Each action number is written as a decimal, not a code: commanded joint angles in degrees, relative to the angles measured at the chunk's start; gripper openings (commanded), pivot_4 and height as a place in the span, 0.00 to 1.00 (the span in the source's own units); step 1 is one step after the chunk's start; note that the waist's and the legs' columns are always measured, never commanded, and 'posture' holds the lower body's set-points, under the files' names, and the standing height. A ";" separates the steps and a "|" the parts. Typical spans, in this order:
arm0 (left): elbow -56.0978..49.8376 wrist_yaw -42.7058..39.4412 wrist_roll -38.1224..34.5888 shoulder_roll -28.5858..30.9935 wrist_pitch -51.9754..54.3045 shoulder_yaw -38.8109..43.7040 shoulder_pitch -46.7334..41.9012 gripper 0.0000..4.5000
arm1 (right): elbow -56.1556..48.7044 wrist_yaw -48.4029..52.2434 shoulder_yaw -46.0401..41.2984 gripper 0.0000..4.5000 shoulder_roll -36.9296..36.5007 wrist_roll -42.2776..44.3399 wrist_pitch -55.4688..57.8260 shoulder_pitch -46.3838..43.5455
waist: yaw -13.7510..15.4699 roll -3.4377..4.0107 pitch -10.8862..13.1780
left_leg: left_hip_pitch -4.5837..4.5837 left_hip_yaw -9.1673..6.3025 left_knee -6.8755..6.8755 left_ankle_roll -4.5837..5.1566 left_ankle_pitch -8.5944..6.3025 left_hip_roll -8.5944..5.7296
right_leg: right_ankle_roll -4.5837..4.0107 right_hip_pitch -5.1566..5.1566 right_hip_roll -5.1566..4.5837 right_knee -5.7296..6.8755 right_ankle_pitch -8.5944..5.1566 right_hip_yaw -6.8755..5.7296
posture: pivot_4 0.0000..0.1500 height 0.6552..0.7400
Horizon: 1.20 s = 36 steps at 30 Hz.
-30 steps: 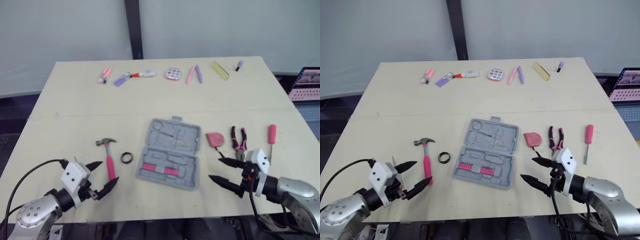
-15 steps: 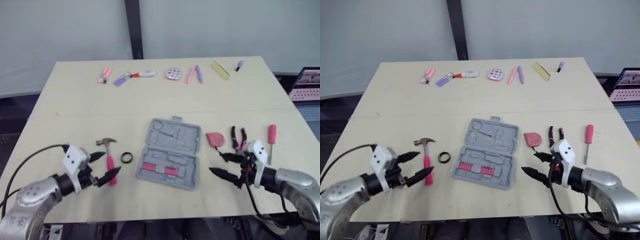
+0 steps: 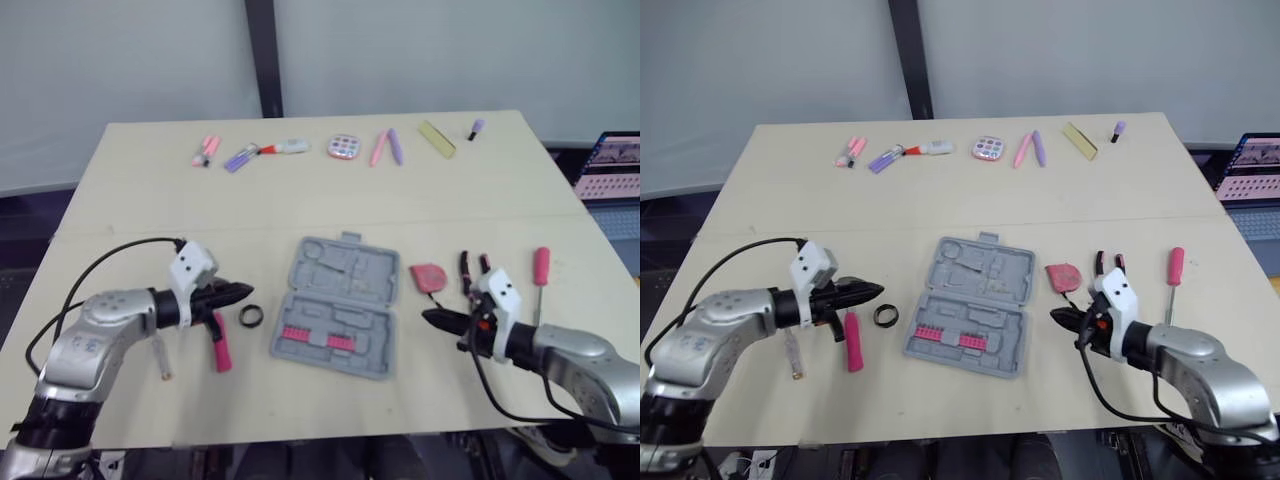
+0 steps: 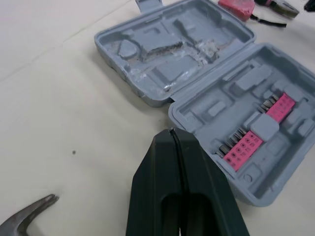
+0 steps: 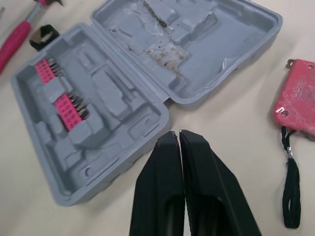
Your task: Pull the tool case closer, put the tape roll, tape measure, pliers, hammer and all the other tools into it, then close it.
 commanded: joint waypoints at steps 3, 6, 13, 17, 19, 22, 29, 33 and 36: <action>8.83 -3.12 6.35 -1.31 -6.14 -5.48 -5.91 0.00 | 2.80 -2.83 2.08 0.01 1.50 -4.47 -2.59 -2.56 | 0.01 -0.03 0.02 | -0.05 0.04 -0.02 0.00 0.02 0.00 | 0.00 -0.08 0.00 0.01 0.00 0.00 | 1.00 1.00; 14.28 -4.32 9.51 -2.70 -10.12 -8.21 -8.24 0.00 | 4.01 -2.96 2.98 0.01 2.26 -5.75 -3.33 -3.56 | -0.08 -0.03 0.02 | -0.07 0.11 -0.01 0.00 0.03 0.00 | 0.01 -0.15 0.00 0.05 0.00 0.03 | 1.00 1.00; 22.29 -5.08 14.42 -7.37 -14.65 -11.89 -13.33 0.00 | 7.69 -2.65 5.75 0.01 3.82 -8.98 -4.96 -6.19 | -0.05 -0.07 0.04 | -0.08 0.13 0.04 0.01 0.05 0.00 | 0.02 -0.18 0.00 0.12 0.01 0.05 | 1.00 1.00; 24.94 -5.62 15.83 -9.58 -15.72 -12.17 -15.09 0.00 | 9.38 -2.34 7.14 0.01 4.48 -10.26 -5.59 -7.61 | -0.05 -0.08 0.05 | -0.14 0.13 0.11 0.01 0.06 0.00 | 0.03 -0.23 -0.01 0.18 0.01 0.05 | 1.00 1.00; 26.01 -5.65 16.57 -10.07 -16.40 -12.13 -15.58 0.00 | 9.61 -2.04 7.54 0.01 4.53 -10.46 -5.69 -7.88 | -0.07 -0.08 0.05 | -0.14 0.13 0.10 0.01 0.06 0.00 | 0.03 -0.25 -0.01 0.20 0.01 0.04 | 1.00 1.00; 27.50 -5.83 17.59 -10.67 -16.78 -12.36 -16.38 0.00 | 10.24 -1.63 8.40 0.01 4.79 -10.87 -5.81 -8.52 | -0.09 -0.08 0.05 | -0.22 0.21 0.13 0.01 0.06 0.00 | 0.03 -0.42 -0.02 0.31 0.01 0.04 | 1.00 1.00; 29.40 -6.10 19.08 -12.44 -17.98 -12.73 -17.08 0.00 | 10.81 -1.25 9.44 0.01 5.36 -11.52 -6.07 -9.01 | -0.15 -0.08 0.05 | -0.53 0.28 0.30 0.01 0.06 0.01 | 0.03 -0.78 -0.03 0.50 0.01 0.05 | 1.00 1.00; 30.04 -6.11 19.39 -13.43 -18.02 -12.54 -17.70 0.00 | 10.73 -0.95 9.90 0.01 5.57 -11.53 -6.00 -9.14 | -0.05 -0.08 0.05 | -0.78 0.27 0.55 0.02 0.06 0.01 | 0.03 -0.93 -0.03 0.63 0.02 0.04 | 1.00 1.00; 30.11 -6.30 19.64 -13.75 -18.16 -12.60 -17.87 0.00 | 11.03 -0.96 10.51 0.01 6.12 -11.70 -6.09 -9.63 | -0.08 -0.08 0.05 | -0.78 0.27 0.56 0.03 0.06 0.01 | 0.04 -0.93 -0.03 0.64 0.02 0.04 | 1.00 1.00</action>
